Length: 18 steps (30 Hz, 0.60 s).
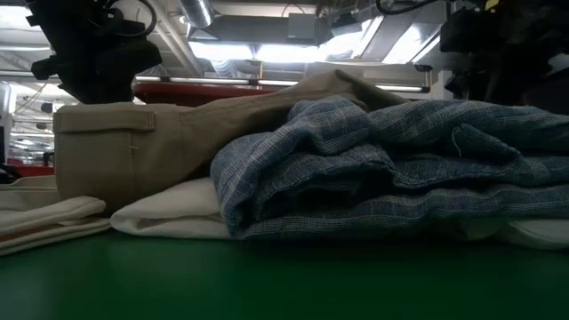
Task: Fold Laundry from Bin
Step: Fold the light brown shorts
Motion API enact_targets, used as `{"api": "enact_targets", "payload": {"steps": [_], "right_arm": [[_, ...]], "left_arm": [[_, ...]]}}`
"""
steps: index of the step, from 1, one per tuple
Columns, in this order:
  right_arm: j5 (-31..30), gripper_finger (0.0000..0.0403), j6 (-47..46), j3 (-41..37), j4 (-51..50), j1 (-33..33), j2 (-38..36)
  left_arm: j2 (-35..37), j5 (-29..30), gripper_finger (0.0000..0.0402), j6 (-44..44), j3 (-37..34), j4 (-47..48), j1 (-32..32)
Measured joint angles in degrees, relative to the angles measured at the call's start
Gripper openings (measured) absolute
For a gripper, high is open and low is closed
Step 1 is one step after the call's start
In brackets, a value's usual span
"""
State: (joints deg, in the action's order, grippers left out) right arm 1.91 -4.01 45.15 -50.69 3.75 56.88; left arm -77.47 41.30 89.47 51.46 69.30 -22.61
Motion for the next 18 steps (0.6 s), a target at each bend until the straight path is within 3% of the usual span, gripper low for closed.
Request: {"api": "enact_targets", "payload": {"steps": [9, 18], "right_arm": [[-5.7, 0.0175, 0.1, 2.0, -3.1, 0.0, 0.7], [-3.5, 0.0175, 2.8, 1.9, -4.3, 0.0, 6.4]], "left_arm": [[0.0, 0.0, 0.0124, 0.0, 0.0, 0.0, 0.0], [0.0, 0.0, 0.0124, 0.0, 0.0, -0.1, 0.0]]}}
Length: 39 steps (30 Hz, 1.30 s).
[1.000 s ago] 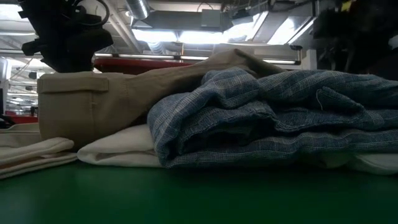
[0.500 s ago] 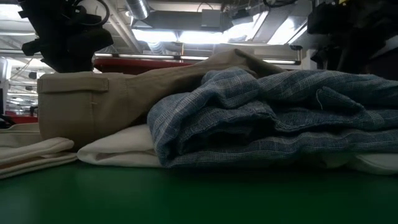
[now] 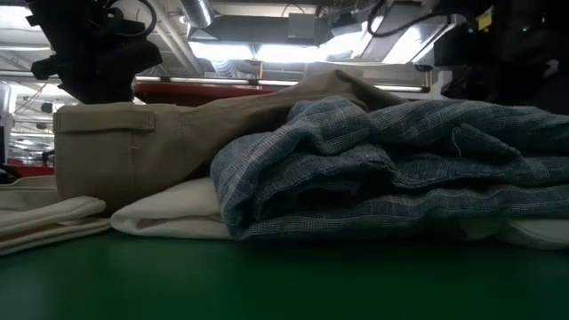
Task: Fold Laundry from Bin
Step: Fold the light brown shorts
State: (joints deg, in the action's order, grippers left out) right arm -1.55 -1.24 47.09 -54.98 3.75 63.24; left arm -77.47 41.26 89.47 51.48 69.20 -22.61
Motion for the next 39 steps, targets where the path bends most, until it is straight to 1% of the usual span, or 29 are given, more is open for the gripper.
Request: {"api": "enact_targets", "payload": {"steps": [4, 12, 17, 26, 32, 34, 36, 39], "right_arm": [[5.0, 0.0175, 2.1, 0.0, 0.1, 0.0, 2.5], [5.9, 0.0175, 2.2, 0.0, 2.1, 0.0, 4.4], [5.9, 0.0175, 1.7, 0.0, 2.9, 0.0, 5.1], [5.9, 0.0175, 1.5, 0.0, 4.5, 0.0, 9.1], [2.3, 0.0175, 1.5, 0.0, 4.8, 0.0, 10.8], [2.0, 0.0173, 1.5, 0.0, 4.8, 0.0, 10.8], [1.9, 0.0165, 1.5, 0.0, 4.9, 0.0, 10.8], [1.7, 0.0138, 1.5, 0.0, 4.8, 0.0, 10.8]], "left_arm": [[0.0, 0.0, 0.0124, 0.0, 0.0, -0.1, 0.0], [0.0, 0.0, 0.0124, 0.0, 0.0, -0.5, 0.0], [0.0, 0.0, 0.0124, 0.0, 0.0, -0.8, 0.0], [0.0, 0.0, 0.0124, 0.0, 0.0, -1.0, 0.0], [0.0, 0.0, 0.0124, 0.0, 0.0, -1.0, 0.0], [0.0, 0.0, 0.0124, 0.0, 0.0, -1.0, 0.0], [0.0, 0.0, 0.0124, 0.0, 0.0, -1.0, 0.0], [0.0, 0.0, 0.0124, 0.0, 0.0, -1.0, 0.0]]}}
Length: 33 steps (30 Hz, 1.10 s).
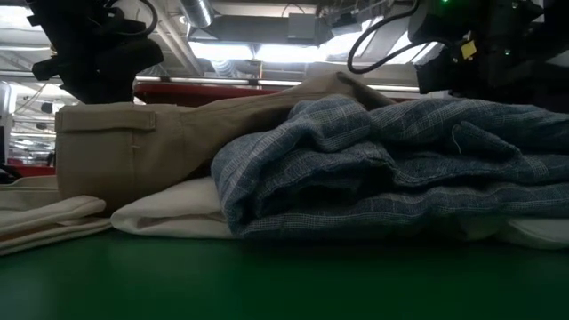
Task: Fold Laundry from Bin
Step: Fold the light brown shorts
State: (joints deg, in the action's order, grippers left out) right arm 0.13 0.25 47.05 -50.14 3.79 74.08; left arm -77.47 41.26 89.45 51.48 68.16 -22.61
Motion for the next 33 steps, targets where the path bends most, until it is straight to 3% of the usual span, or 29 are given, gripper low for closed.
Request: {"api": "enact_targets", "payload": {"steps": [10, 15, 20, 23, 28, 33], "right_arm": [[0.0, 0.0008, 0.0, 0.0, 0.2, 0.0, 0.0], [0.0, 0.002, 0.0, 0.0, 0.2, 0.0, 0.0], [0.4, 0.0006, 0.0, 0.0, 0.2, 0.0, 0.0], [0.5, 0.0007, 0.0, 0.0, 0.2, 0.0, 0.0], [0.5, 0.0007, 0.0, 0.0, 0.1, 0.0, 0.0], [0.5, 0.0005, 0.0, 0.0, 0.1, 0.0, 0.0]], "left_arm": [[0.0, 0.0, 0.0124, 0.0, 0.0, -0.5, 0.0], [0.0, 3.7, 0.0124, -0.8, 0.0, -5.9, -0.2], [0.0, 3.8, 0.0124, -11.1, 0.0, -17.2, -0.4], [0.0, 1.0, 0.0124, -19.0, 0.0, -27.7, -0.4], [0.0, -8.9, 0.0124, -32.5, 0.0, -42.5, -1.3], [-1.8, -13.5, 0.0124, -34.4, 0.1, -47.5, -5.1]]}}
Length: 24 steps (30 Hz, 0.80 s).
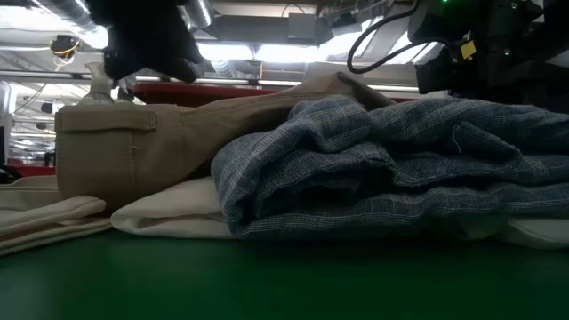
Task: Fold Laundry from Bin
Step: Fold the light brown shorts
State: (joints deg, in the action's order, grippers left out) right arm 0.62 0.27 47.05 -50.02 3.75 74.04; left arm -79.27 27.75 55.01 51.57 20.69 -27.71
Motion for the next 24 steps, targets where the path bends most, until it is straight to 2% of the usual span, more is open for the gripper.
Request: {"api": "enact_targets", "payload": {"steps": [6, 13, 24], "right_arm": [[0.0, 0.0003, 0.0, 0.0, 0.0, 0.0, 0.0], [0.0, 0.0004, 0.0, 0.0, 0.0, 0.0, 0.0], [0.0, 0.0005, 0.0, 0.0, 0.0, 0.0, 0.0]], "left_arm": [[-6.4, -4.0, 0.0124, -0.1, 0.0, -4.0, -4.2], [-13.1, -4.6, 0.0124, -0.2, 0.0, -3.3, -6.0], [-17.0, -4.8, 0.0124, 0.3, 0.0, -3.5, -5.6]]}}
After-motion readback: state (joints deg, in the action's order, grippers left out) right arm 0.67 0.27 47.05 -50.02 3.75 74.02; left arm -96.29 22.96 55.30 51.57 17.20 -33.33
